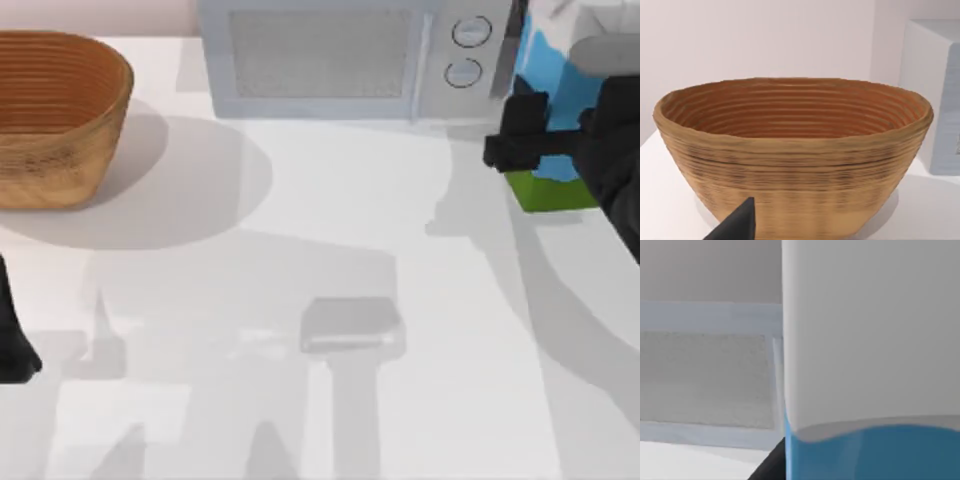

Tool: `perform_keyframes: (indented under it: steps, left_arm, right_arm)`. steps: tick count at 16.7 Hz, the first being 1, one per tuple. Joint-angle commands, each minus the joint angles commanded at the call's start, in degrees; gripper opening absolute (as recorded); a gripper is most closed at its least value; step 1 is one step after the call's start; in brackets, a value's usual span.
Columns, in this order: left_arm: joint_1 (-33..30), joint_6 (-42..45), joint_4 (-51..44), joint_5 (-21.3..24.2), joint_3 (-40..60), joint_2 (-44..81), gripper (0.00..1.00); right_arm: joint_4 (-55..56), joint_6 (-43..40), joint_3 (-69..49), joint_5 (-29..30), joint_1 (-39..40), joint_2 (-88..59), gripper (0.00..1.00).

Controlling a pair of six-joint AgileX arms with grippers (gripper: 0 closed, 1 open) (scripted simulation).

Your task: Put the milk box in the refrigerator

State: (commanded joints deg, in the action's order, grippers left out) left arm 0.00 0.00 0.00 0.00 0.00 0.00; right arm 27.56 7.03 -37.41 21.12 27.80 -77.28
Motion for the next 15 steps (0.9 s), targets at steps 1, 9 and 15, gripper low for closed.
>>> perform_keyframes:
  steps: [1,9,15]
  left_arm:
    - [0.00,0.00,0.00,0.00,0.00,0.00,1.00]
    - [0.00,0.00,0.00,0.00,0.00,0.00,1.00]
    - [0.00,0.00,0.00,0.00,0.00,0.00,1.00]
  right_arm:
    - [-1.51,-0.21,3.68,-2.56,-1.97,5.17,0.00]
    - [-16.78,-4.21,28.86,-17.52,-17.84,48.96,0.00]
    - [-25.43,-6.48,36.45,-20.89,-26.24,72.95,0.00]
